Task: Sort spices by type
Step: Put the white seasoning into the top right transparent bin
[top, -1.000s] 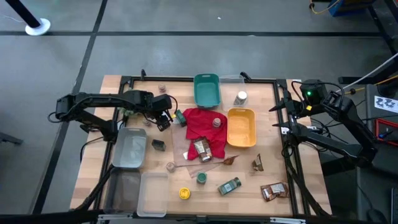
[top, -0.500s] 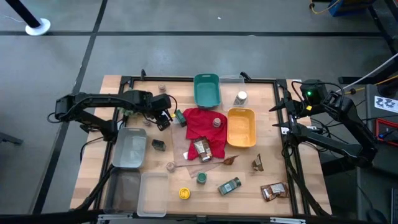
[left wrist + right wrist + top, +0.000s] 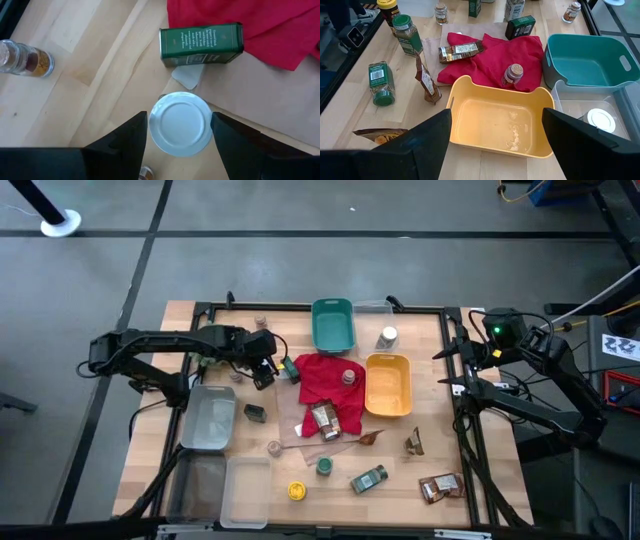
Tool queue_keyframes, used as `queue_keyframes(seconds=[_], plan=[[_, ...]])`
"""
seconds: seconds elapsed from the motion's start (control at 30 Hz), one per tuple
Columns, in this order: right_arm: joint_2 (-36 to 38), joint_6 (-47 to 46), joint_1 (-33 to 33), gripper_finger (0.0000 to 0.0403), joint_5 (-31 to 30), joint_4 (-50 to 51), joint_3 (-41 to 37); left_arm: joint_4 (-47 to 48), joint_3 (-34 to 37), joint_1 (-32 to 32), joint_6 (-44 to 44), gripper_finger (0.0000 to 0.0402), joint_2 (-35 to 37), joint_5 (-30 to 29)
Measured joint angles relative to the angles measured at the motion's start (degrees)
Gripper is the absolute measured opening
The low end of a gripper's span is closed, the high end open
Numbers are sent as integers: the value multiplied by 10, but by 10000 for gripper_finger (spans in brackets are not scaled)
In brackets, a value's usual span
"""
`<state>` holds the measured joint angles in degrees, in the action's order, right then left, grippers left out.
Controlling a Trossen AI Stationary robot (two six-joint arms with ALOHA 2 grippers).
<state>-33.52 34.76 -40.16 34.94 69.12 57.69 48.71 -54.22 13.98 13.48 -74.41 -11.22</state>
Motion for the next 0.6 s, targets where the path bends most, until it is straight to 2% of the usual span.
queue_keyframes(seconds=[0.33, 0.6], plan=[[0, 0, 0, 310, 0, 0, 0, 1, 0, 0, 15, 250, 0, 1], [0, -20, 0, 310, 0, 0, 0, 6, 0, -1, 89, 256, 0, 9]])
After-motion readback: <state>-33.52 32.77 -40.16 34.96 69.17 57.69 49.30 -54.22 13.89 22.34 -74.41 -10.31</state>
